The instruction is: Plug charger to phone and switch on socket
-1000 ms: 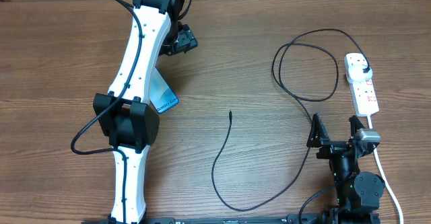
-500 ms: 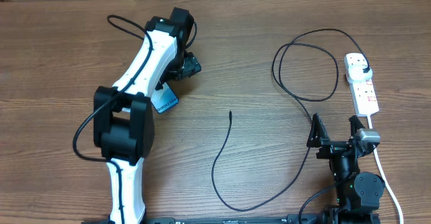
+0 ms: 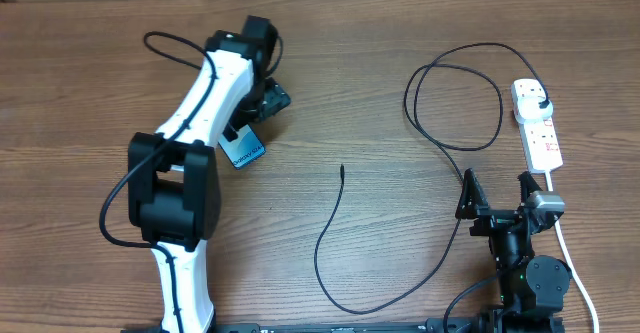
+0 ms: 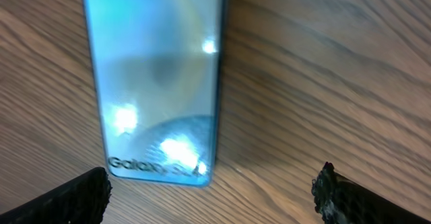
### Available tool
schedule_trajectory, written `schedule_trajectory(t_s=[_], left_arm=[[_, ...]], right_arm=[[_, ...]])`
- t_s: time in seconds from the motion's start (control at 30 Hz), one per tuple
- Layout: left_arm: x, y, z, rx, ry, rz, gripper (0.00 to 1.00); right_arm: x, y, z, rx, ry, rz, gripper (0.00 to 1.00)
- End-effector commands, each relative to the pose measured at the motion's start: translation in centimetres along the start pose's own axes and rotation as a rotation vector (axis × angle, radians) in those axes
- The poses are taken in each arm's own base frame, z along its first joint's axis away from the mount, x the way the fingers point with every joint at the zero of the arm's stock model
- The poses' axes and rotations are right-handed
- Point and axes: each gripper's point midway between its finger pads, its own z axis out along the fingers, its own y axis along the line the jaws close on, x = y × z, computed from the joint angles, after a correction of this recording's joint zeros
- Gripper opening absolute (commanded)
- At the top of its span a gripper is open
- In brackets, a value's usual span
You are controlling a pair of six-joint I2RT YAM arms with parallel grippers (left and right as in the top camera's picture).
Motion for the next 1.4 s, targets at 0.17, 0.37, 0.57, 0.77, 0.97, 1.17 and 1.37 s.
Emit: schedule_trajectory(t_s=[0.17, 0.37, 0.57, 0.77, 0.97, 1.17, 1.37], left_arm=[[-1.1, 3.4, 1.5, -0.001, 0.061, -0.026, 1.00], [-1.1, 1.9, 2.2, 0.068, 0.058, -0.034, 1.00], [-1.1, 1.8, 2.7, 0.075, 0.055, -0.049, 1.00], [-1.1, 2.2, 2.8, 0.062, 0.056, -0.051, 0.99], [-1.7, 2.9, 2.9, 0.027, 0.024, -0.053, 1.00], [-2.0, 3.1, 2.9, 0.026, 0.022, -0.062, 0.99], [-2.4, 3.4, 3.0, 0.013, 0.004, -0.064, 0.99]], right_arm=[[0.2, 0.0, 0.0, -0.001, -0.002, -0.004, 1.00], [0.2, 0.0, 0.0, -0.001, -0.002, -0.004, 1.00], [0.2, 0.0, 0.0, -0.001, -0.002, -0.004, 1.00], [0.2, 0.0, 0.0, -0.001, -0.002, -0.004, 1.00], [0.2, 0.0, 0.0, -0.001, -0.002, -0.004, 1.00], [0.2, 0.0, 0.0, -0.001, -0.002, -0.004, 1.00], [0.2, 0.0, 0.0, -0.001, -0.002, -0.004, 1.00]])
